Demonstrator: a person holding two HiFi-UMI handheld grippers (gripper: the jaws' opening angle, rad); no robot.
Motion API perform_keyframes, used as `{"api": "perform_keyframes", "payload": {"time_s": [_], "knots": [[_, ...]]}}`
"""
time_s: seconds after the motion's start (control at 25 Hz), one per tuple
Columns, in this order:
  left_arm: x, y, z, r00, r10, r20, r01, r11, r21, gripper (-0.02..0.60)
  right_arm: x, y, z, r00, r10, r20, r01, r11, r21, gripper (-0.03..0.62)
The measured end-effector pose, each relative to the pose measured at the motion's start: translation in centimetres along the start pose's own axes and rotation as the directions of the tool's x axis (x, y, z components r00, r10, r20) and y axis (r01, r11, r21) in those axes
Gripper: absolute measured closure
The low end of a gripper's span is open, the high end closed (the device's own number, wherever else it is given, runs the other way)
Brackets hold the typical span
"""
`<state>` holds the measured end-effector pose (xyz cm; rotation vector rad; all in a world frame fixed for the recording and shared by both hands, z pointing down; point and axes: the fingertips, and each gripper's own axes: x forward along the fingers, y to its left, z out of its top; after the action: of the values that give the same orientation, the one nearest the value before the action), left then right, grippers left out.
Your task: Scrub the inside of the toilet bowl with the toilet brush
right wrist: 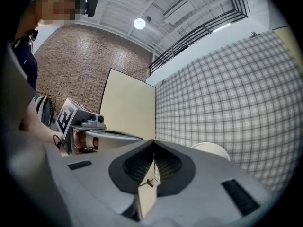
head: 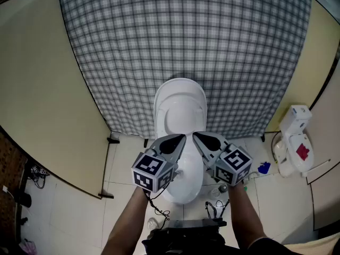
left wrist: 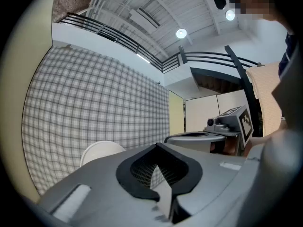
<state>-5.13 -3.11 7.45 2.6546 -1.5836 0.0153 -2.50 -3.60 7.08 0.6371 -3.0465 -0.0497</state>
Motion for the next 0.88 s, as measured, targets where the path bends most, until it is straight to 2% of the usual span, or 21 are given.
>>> {"api": "perform_keyframes", "payload": {"time_s": [0.36,0.64,0.88], "knots": [[0.3,0.9,-2.5,0.998,0.004,-0.062,-0.007,0.999,-0.041,0.574,0.4,-0.3,-1.8,0.999,-0.006,-0.042,0.007,0.999,0.043,0.594],[1.5,0.7,-6.9,0.990,-0.020,-0.138,0.007,0.996,-0.090,0.573,-0.3,-1.8,-6.1,0.993,-0.029,-0.118,0.041,0.994,0.099,0.594],[1.4,-1.3,-12.2,0.974,-0.071,-0.217,0.037,0.987,-0.155,0.574,-2.5,-1.7,-10.9,0.980,-0.056,-0.193,0.087,0.984,0.156,0.594]]}}
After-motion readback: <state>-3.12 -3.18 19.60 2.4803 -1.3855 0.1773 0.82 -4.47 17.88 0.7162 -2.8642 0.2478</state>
